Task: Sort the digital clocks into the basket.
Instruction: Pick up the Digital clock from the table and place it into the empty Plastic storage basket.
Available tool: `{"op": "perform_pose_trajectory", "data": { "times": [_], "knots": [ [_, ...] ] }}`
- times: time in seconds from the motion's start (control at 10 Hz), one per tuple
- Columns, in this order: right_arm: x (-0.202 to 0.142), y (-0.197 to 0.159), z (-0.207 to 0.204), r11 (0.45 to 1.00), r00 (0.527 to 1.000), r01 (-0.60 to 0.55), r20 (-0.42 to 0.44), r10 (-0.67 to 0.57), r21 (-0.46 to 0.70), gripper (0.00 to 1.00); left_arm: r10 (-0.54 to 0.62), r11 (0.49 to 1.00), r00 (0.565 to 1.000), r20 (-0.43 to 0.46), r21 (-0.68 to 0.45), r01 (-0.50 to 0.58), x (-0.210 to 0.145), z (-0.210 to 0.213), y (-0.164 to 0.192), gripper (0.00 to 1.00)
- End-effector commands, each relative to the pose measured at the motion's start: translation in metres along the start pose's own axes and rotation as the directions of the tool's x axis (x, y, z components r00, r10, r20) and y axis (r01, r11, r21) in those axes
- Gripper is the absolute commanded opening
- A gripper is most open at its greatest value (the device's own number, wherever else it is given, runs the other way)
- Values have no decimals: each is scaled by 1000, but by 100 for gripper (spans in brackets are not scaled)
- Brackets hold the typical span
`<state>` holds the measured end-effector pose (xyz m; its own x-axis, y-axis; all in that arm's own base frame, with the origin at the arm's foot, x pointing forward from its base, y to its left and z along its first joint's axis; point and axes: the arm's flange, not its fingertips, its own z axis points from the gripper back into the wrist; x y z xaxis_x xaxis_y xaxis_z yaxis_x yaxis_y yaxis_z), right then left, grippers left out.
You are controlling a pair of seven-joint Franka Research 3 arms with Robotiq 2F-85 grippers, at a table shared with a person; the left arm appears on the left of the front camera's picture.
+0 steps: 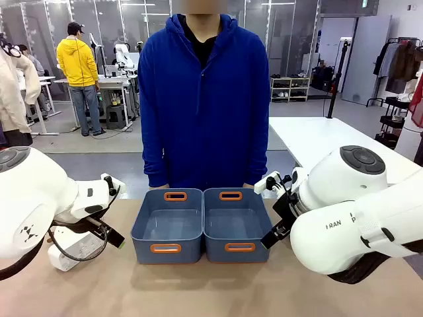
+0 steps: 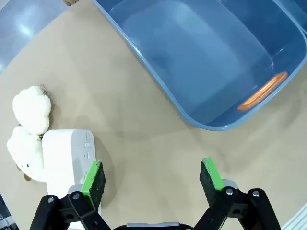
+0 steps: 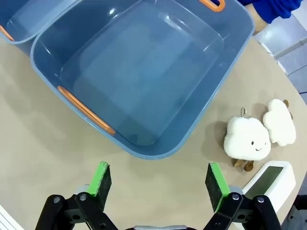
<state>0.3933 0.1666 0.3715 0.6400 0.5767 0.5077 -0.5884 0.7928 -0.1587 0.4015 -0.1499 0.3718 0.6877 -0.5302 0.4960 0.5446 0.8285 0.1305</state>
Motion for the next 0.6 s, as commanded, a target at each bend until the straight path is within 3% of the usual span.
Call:
{"op": "perform_pose_trajectory", "data": {
  "times": [0.0,0.5],
  "knots": [
    [0,0,0,1000,1000,0,0,0,0,100,-1,1000,1000,0,0,1,0,0,0,100],
    [0,0,0,1000,1000,0,0,0,0,100,-1,1000,1000,0,0,1,0,0,0,100]
  ]
}}
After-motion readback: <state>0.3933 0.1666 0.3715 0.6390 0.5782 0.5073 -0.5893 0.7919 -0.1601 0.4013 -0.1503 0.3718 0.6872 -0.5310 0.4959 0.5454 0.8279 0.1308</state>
